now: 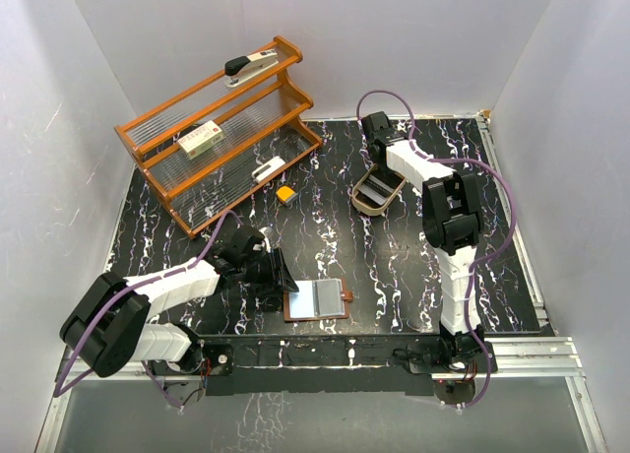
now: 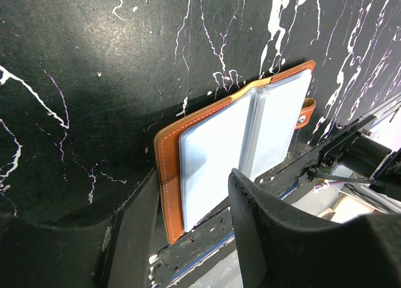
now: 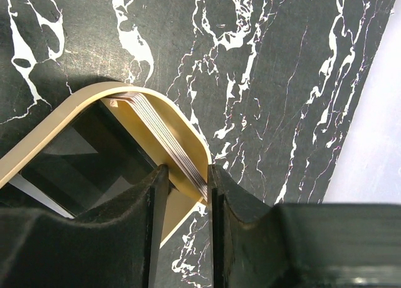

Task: Put the credit cards into the card holder
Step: Pick up the credit card from the storage box.

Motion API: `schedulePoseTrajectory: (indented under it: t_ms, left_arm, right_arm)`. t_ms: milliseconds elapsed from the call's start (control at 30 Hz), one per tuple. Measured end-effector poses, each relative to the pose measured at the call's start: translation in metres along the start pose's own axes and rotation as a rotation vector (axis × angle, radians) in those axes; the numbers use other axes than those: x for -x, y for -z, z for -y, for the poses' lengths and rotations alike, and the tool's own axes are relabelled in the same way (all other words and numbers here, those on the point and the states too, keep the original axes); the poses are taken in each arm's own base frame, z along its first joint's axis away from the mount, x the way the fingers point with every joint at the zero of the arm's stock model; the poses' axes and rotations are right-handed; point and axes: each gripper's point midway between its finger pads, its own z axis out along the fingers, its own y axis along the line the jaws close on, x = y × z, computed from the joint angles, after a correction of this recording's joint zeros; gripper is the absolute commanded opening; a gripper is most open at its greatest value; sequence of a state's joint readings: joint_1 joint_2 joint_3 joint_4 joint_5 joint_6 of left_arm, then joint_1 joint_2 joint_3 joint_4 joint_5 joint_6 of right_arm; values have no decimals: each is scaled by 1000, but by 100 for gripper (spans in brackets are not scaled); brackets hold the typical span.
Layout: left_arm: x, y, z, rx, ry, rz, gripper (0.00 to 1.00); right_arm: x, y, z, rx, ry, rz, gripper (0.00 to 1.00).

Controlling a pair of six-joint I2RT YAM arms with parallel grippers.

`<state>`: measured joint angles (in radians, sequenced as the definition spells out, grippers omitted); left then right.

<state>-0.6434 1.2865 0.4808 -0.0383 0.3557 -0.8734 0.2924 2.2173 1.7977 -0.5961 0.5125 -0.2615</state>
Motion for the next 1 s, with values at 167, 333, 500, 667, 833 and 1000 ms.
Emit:
schedulePoseTrajectory:
  t_ms: [167,333,500,667,833,1000]
  left_arm:
    - [0,0,0,0,0,0,46]
    - [0,0,0,0,0,0,46]
    - [0,0,0,0,0,0,46]
    - [0,0,0,-1,0,1,47]
    - [0,0,0,-1,0,1,47]
    - [0,2,1,-2,-1,3,47]
  right_arm:
    - [3,2,1,2,-2,5,24]
    - [7,3,3,2,-5,13,23]
    - [7,4,3,5,-4,13,16]
    - [6,6,2,19,0,5,8]
    - [6,9,-2,52,-9,-2,0]
    - [5,14,-9,97,-27,-2,0]
